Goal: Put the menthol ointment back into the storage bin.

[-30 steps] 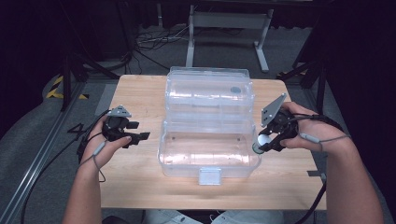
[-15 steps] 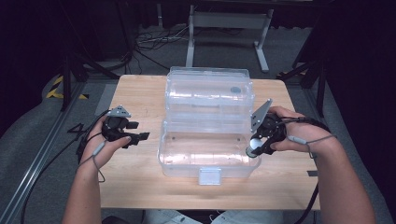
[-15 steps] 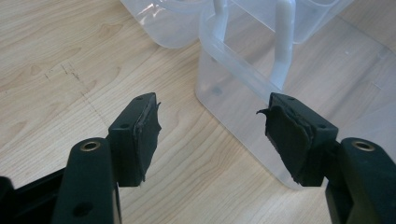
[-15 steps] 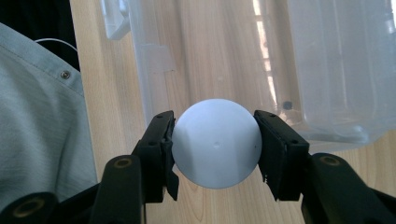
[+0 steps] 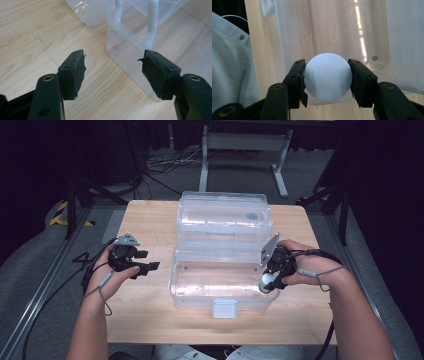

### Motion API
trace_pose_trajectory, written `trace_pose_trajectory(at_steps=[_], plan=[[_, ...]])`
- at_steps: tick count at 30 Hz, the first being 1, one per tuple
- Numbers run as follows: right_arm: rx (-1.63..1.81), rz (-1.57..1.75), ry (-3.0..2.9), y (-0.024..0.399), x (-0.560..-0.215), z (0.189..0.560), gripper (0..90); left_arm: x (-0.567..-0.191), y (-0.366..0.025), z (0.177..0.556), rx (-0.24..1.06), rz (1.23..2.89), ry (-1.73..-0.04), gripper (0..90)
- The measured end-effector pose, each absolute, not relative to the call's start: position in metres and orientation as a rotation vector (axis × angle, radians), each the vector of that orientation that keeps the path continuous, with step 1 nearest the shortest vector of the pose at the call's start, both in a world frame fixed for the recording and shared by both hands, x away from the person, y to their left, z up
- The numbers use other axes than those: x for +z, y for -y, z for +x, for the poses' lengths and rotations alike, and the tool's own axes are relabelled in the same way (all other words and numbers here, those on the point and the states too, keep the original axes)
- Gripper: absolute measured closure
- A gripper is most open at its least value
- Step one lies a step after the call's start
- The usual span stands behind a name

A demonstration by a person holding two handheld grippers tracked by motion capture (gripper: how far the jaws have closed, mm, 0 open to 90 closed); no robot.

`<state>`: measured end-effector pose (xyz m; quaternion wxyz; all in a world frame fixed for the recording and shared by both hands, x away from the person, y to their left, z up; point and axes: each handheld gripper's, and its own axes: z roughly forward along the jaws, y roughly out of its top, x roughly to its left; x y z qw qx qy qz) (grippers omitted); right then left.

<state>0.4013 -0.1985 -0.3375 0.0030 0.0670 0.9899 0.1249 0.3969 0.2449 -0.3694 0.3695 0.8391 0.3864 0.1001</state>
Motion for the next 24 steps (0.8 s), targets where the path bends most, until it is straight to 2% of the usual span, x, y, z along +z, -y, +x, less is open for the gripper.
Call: trace_pose_trajectory(at_steps=[24], plan=[[0.288,0.203,-3.146,0.19,-0.374,0.408,50.7,-0.371,-0.246,0.397,0.25,2.154,-0.997,35.5]])
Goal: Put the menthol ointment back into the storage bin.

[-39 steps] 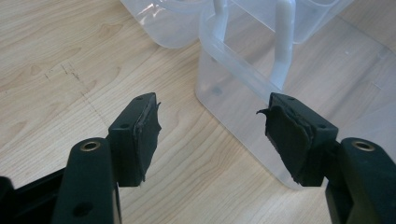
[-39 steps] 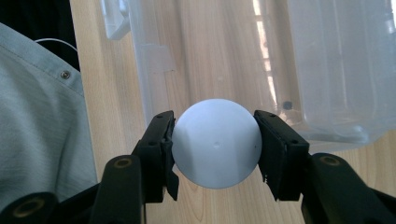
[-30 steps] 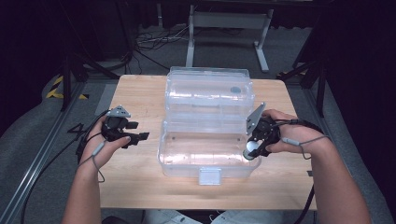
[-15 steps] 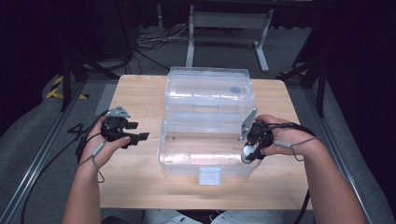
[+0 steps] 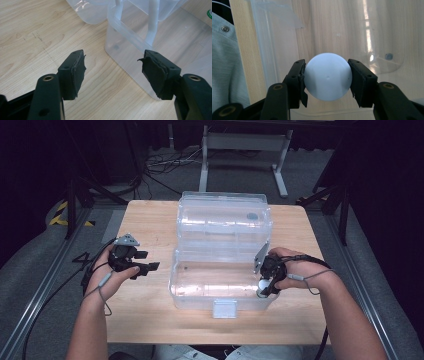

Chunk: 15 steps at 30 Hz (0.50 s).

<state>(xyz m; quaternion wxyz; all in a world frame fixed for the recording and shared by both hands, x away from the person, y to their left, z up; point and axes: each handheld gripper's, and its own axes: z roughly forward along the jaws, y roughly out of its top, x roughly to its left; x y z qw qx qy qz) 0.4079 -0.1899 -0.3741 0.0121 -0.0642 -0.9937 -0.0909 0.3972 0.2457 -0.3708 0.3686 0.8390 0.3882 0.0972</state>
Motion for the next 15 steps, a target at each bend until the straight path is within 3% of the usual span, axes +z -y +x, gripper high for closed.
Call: trace_pose_trajectory(at_steps=[15], plan=[[-0.223,-0.189,3.088,0.184,-0.392,0.409,50.7,-0.372,-0.246,0.397,0.242,2.158,-0.998,35.5]])
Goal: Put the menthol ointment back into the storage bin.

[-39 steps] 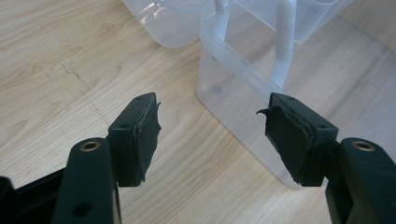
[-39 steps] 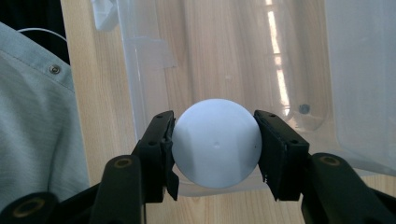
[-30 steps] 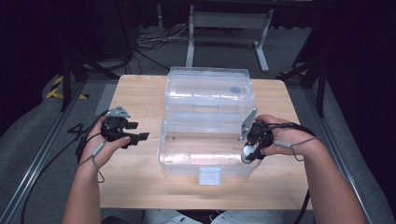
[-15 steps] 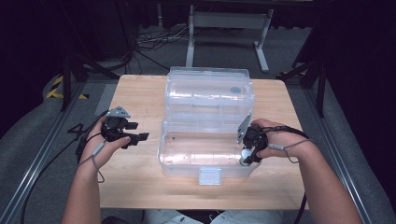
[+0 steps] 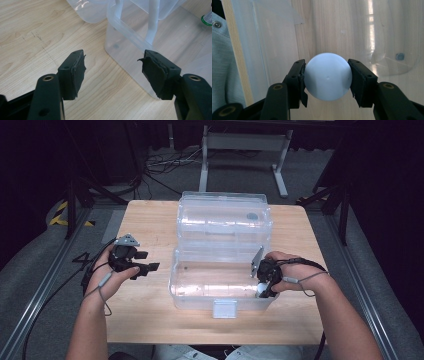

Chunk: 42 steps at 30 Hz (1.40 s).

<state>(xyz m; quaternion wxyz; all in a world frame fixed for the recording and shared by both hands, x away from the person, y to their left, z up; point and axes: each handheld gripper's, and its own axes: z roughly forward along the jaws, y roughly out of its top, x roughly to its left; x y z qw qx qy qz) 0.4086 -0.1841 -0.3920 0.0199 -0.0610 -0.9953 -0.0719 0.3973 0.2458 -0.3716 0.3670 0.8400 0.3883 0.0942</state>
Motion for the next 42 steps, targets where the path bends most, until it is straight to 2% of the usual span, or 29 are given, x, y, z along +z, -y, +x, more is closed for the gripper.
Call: trace_pose_trajectory(at_steps=[42], plan=[[-0.136,-0.167,3.088,0.176,-0.404,0.411,50.3,-0.372,-0.245,0.396,0.234,2.17,-0.994,35.0]])
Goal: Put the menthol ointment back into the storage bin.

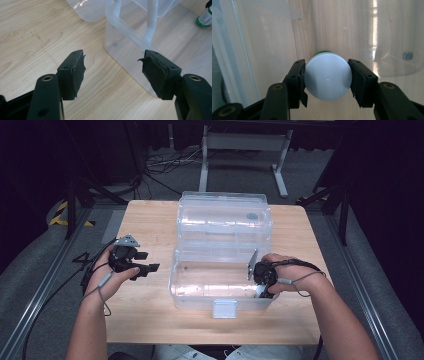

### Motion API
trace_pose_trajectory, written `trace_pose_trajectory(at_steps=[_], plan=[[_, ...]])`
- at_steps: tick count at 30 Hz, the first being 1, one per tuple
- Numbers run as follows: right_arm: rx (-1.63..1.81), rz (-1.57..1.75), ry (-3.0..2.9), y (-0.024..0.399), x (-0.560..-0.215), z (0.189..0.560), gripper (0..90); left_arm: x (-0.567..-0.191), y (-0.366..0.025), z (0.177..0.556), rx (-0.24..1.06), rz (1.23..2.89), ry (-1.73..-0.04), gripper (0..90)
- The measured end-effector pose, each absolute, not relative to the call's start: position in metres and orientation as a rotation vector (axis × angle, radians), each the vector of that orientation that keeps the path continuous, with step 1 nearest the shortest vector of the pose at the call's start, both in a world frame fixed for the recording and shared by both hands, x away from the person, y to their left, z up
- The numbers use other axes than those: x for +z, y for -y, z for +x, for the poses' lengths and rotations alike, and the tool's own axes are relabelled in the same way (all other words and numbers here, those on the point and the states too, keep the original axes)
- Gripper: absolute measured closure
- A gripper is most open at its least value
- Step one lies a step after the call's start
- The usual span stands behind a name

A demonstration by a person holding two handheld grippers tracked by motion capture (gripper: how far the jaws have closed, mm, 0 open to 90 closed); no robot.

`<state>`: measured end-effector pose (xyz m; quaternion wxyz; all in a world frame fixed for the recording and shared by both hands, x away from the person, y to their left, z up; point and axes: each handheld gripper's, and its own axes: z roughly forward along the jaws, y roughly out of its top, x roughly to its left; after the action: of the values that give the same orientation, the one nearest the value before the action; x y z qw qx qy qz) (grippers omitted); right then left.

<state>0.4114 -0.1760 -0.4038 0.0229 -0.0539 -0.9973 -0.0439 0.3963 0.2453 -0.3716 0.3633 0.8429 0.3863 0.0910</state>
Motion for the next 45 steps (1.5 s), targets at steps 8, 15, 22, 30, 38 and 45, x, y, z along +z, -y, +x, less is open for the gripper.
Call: trace_pose_trajectory(at_steps=[8,15,22,30,38,45], plan=[[-0.143,-0.187,3.078,0.177,-0.402,0.411,48.7,-0.372,-0.245,0.396,0.234,2.17,-0.995,34.9],[-0.211,-0.205,3.077,0.181,-0.393,0.409,47.5,-0.372,-0.245,0.396,0.232,2.172,-0.987,34.9],[-0.363,-0.245,3.07,0.184,-0.374,0.405,47.5,-0.372,-0.245,0.396,0.235,2.175,-0.985,34.8],[-0.554,-0.259,3.089,0.185,-0.357,0.402,47.7,-0.371,-0.244,0.396,0.229,2.177,-0.988,34.7],[-0.79,-0.268,3.108,0.19,-0.333,0.407,48.2,-0.372,-0.244,0.397,0.222,2.188,-0.983,34.6],[-0.958,-0.344,3.133,0.19,-0.309,0.416,48.2,-0.373,-0.244,0.397,0.22,2.185,-0.988,34.6]])
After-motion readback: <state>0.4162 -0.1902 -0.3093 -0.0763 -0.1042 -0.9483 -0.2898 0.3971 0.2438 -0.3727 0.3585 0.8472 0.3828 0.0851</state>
